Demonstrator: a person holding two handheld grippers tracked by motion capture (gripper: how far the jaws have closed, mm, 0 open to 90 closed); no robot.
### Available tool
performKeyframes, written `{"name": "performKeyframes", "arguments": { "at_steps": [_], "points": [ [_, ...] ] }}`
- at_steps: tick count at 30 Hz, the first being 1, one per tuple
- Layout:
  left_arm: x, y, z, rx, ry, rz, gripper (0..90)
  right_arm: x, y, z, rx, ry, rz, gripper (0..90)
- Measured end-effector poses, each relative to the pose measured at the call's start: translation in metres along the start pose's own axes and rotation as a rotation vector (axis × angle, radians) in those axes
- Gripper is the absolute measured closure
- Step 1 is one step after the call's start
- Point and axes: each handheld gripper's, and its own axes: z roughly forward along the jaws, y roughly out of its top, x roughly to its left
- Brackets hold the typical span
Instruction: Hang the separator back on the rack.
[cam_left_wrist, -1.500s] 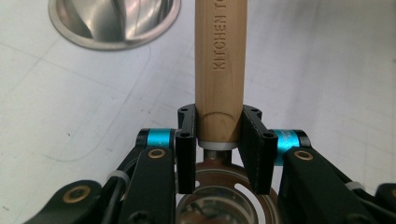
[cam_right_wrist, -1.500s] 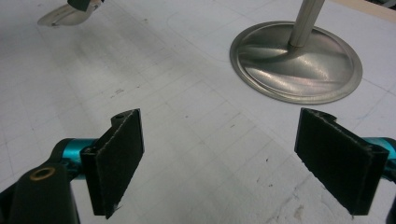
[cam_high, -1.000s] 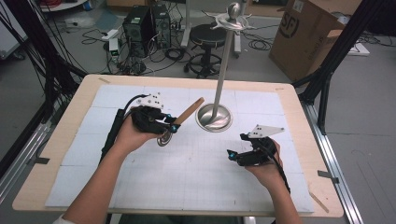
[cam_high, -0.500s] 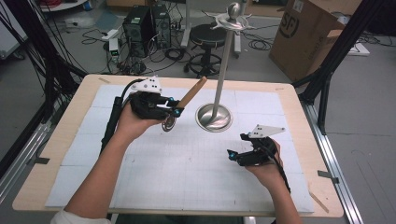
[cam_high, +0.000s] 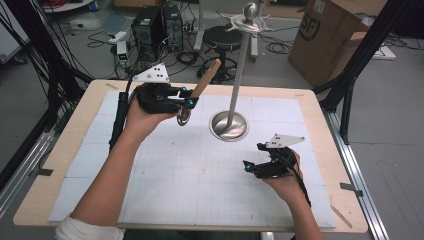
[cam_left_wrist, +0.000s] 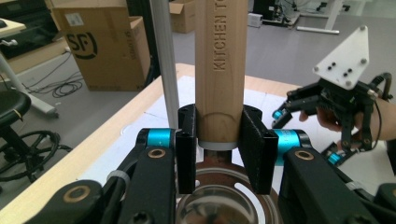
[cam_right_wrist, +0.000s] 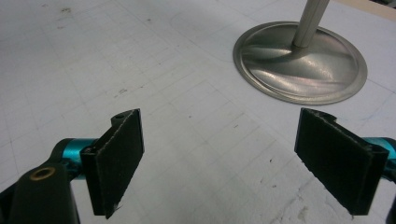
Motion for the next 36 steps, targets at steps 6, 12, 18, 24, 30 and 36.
{"name": "performKeyframes", "arguments": {
  "at_steps": [6,12,18,24,30,36],
  "points": [
    [0.003,0.012,-0.004,-0.036,0.012,0.000,69.3,0.001,0.000,0.001,0.002,0.000,-0.001,14.5],
    [0.006,0.024,-0.005,-0.043,0.020,0.013,69.3,0.001,0.000,0.001,0.002,-0.001,0.002,14.5],
    [0.009,0.031,-0.003,-0.048,0.032,0.015,69.2,0.001,0.000,0.001,0.002,0.001,0.003,14.5],
    [0.013,0.038,0.002,-0.037,0.033,0.015,69.3,0.001,0.000,0.000,0.002,0.000,0.005,14.5],
    [0.019,0.045,0.006,-0.026,0.036,0.018,69.2,0.001,0.000,-0.001,-0.002,0.000,0.011,14.5],
    [0.026,0.055,0.007,-0.015,0.050,0.020,69.2,0.000,0.000,-0.001,-0.003,0.001,0.009,14.5]
  ]
}}
